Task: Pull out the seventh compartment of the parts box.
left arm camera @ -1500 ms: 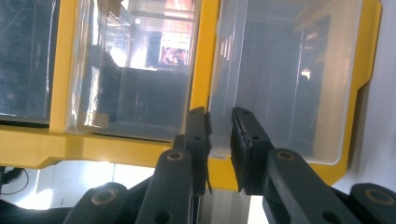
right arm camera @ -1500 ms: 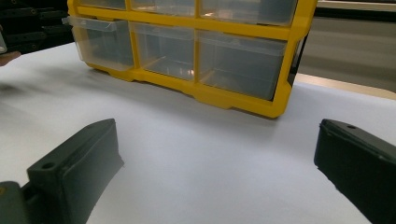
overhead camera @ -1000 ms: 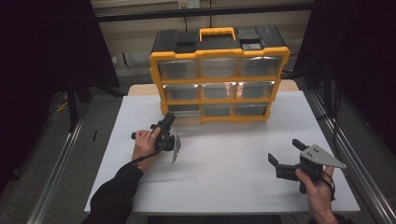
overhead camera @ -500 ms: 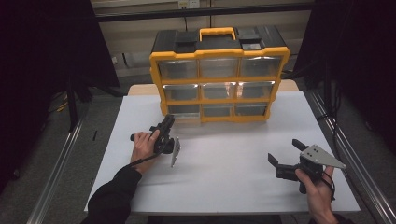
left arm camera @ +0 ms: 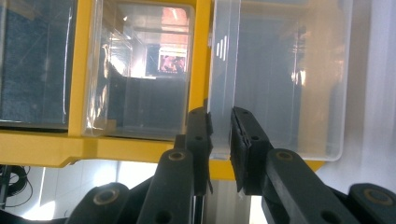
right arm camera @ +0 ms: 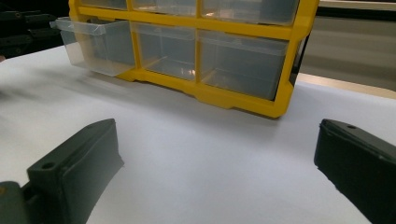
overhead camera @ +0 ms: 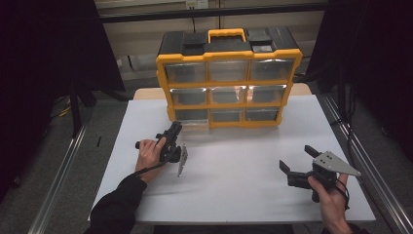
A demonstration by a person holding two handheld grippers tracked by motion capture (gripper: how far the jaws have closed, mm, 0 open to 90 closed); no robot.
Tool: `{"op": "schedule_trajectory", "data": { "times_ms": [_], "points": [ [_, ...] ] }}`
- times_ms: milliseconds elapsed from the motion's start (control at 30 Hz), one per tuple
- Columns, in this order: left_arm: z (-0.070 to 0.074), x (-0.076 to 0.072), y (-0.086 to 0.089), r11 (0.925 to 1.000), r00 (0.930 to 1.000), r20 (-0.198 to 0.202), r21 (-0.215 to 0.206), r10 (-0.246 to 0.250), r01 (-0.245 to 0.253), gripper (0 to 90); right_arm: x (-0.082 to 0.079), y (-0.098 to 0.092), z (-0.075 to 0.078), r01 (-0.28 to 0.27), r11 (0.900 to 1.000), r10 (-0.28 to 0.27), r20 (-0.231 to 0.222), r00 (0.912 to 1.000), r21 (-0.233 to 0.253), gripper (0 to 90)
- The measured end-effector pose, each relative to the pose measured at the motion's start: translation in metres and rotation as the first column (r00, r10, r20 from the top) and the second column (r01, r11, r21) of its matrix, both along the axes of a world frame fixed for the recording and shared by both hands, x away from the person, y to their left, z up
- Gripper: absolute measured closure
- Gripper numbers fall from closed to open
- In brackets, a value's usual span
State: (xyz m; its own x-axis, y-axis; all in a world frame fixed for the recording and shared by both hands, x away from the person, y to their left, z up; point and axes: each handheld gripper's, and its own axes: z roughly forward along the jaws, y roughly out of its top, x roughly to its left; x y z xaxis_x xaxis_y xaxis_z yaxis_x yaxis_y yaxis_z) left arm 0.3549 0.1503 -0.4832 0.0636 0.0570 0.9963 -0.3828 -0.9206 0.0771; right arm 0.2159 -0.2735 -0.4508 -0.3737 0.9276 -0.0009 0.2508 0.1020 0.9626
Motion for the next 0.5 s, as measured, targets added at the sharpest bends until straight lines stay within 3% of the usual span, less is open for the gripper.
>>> {"op": "schedule_trajectory", "data": {
  "times_ms": [167,267,333,400,500],
  "points": [
    [0.0016,-0.0026,0.0006,0.9999,0.9999,-0.007,0.004,0.011,-0.011,78.6,-0.0004,-0.0009,0.0002,-0.002,1.0,0.002,-0.003,1.0,0.0,0.0],
    [0.0023,-0.0051,0.0016,0.9998,0.9998,-0.01,-0.007,-0.019,0.019,78.5,-0.0004,-0.0006,0.0001,-0.003,1.0,0.003,-0.002,1.0,0.001,0.0],
    [0.0033,-0.0067,0.0019,1.0,0.9999,-0.008,0.005,-0.007,0.007,78.5,-0.0004,-0.0009,0.0002,-0.003,1.0,0.003,-0.002,1.0,0.0,0.0],
    [0.0022,-0.0072,0.0024,0.9998,0.9997,-0.018,-0.011,-0.014,0.014,78.5,-0.0004,-0.0004,0.0004,-0.005,1.0,0.005,-0.002,1.0,0.001,0.0],
    [0.0035,-0.008,0.0024,0.9998,0.9997,-0.013,0.007,-0.018,0.018,78.5,-0.0006,-0.0001,0.0004,-0.002,1.0,0.002,0.0,1.0,-0.002,0.0]
  ]
}}
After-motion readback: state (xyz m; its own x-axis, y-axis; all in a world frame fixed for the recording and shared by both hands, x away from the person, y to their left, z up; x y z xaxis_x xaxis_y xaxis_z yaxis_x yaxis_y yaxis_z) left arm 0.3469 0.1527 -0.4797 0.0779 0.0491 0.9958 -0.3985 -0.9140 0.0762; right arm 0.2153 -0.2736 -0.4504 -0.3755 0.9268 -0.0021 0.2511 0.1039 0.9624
